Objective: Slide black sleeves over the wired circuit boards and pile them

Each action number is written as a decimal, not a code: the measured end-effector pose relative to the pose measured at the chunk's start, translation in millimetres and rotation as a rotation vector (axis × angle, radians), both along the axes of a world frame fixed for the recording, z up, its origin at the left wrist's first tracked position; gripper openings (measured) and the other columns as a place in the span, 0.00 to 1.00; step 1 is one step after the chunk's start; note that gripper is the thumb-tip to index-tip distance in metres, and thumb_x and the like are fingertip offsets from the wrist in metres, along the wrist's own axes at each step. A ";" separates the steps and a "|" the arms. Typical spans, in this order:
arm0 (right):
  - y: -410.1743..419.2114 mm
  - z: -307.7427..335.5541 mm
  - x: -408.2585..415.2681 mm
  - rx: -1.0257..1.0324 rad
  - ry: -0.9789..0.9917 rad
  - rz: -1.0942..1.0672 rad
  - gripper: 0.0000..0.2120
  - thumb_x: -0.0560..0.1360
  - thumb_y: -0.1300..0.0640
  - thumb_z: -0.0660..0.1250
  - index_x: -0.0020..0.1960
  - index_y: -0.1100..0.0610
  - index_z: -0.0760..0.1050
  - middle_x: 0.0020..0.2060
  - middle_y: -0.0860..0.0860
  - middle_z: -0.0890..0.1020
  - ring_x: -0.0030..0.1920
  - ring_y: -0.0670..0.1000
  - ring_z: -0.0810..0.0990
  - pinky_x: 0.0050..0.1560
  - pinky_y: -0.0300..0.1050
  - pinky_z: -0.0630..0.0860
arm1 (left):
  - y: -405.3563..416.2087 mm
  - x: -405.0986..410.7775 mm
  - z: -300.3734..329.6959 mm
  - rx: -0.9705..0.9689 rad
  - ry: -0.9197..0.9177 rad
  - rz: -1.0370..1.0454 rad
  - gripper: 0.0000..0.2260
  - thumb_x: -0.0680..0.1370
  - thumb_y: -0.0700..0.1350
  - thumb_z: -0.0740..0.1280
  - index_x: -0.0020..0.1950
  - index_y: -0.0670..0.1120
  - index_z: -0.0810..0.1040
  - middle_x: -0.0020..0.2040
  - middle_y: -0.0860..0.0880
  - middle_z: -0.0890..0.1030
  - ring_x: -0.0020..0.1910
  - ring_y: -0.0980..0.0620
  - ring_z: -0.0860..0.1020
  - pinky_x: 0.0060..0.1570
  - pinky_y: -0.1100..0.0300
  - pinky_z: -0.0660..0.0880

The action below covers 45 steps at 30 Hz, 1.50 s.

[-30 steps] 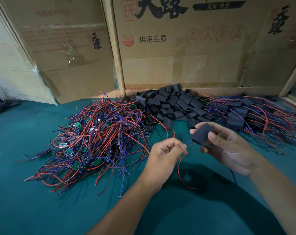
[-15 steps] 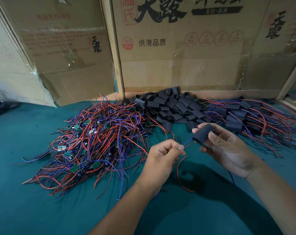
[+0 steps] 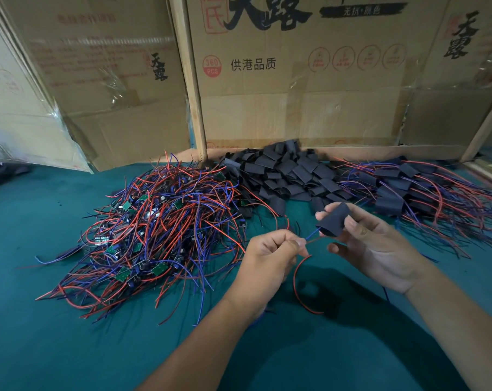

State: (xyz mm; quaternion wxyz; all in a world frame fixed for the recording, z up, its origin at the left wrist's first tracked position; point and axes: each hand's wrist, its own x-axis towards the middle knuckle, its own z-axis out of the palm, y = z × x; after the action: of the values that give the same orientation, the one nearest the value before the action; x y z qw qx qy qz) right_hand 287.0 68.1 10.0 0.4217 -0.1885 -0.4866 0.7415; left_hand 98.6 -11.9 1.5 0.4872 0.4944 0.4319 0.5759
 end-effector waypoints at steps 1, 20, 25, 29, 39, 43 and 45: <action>0.1 -0.3 0.4 0.007 -0.008 0.005 0.15 0.78 0.60 0.59 0.58 0.53 0.81 0.59 0.56 0.82 0.52 0.48 0.81 0.42 0.42 0.77 | 0.6 -0.4 -0.4 -0.007 -0.011 -0.002 0.12 0.76 0.46 0.65 0.33 0.49 0.78 0.25 0.54 0.59 0.24 0.55 0.53 0.25 0.62 0.51; -3.8 -3.5 -5.9 0.040 -0.075 0.041 0.14 0.78 0.60 0.59 0.61 0.58 0.75 0.60 0.57 0.81 0.51 0.49 0.81 0.43 0.44 0.75 | 6.2 -1.9 -3.8 -0.059 -0.137 -0.108 0.10 0.78 0.47 0.64 0.37 0.49 0.79 0.27 0.53 0.65 0.23 0.57 0.56 0.23 0.67 0.55; -5.6 -5.8 -10.1 0.029 -0.078 0.041 0.13 0.77 0.60 0.60 0.61 0.58 0.75 0.61 0.57 0.81 0.51 0.50 0.81 0.44 0.44 0.76 | 5.0 0.3 -4.7 -0.016 -0.119 -0.076 0.10 0.80 0.46 0.65 0.39 0.48 0.79 0.28 0.52 0.66 0.23 0.57 0.57 0.24 0.66 0.56; -4.3 -6.8 -11.6 0.006 -0.065 0.017 0.13 0.77 0.59 0.61 0.60 0.57 0.76 0.61 0.57 0.81 0.53 0.52 0.81 0.43 0.43 0.76 | 4.2 -0.4 -4.0 -0.009 -0.104 -0.064 0.09 0.79 0.47 0.66 0.40 0.47 0.78 0.28 0.52 0.67 0.24 0.57 0.57 0.25 0.65 0.56; -1.6 -6.0 -8.2 -0.032 -0.067 -0.010 0.13 0.77 0.57 0.62 0.60 0.55 0.77 0.61 0.57 0.81 0.54 0.53 0.82 0.43 0.42 0.76 | 6.6 0.3 -4.4 -0.055 -0.097 -0.021 0.10 0.76 0.46 0.64 0.36 0.50 0.81 0.25 0.56 0.61 0.24 0.56 0.54 0.23 0.66 0.54; -2.3 -4.3 -7.5 -0.043 -0.065 0.014 0.13 0.77 0.57 0.61 0.59 0.55 0.79 0.60 0.56 0.82 0.52 0.53 0.83 0.43 0.43 0.77 | 7.4 -1.1 -4.2 -0.079 -0.106 -0.022 0.11 0.75 0.46 0.64 0.33 0.50 0.80 0.25 0.56 0.61 0.24 0.56 0.54 0.23 0.66 0.54; -3.0 -3.7 -7.1 -0.046 -0.068 0.035 0.13 0.77 0.57 0.61 0.58 0.54 0.80 0.59 0.55 0.82 0.50 0.52 0.83 0.44 0.43 0.77 | 7.7 -1.7 -4.3 -0.093 -0.117 -0.025 0.13 0.77 0.44 0.63 0.34 0.50 0.80 0.25 0.56 0.61 0.24 0.56 0.54 0.23 0.66 0.53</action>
State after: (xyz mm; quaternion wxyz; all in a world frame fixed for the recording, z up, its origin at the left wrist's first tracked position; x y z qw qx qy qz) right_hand 279.9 65.1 6.3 0.3877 -0.2146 -0.4865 0.7530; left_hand 96.8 -4.1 -2.8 0.5412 0.4420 0.4229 0.5769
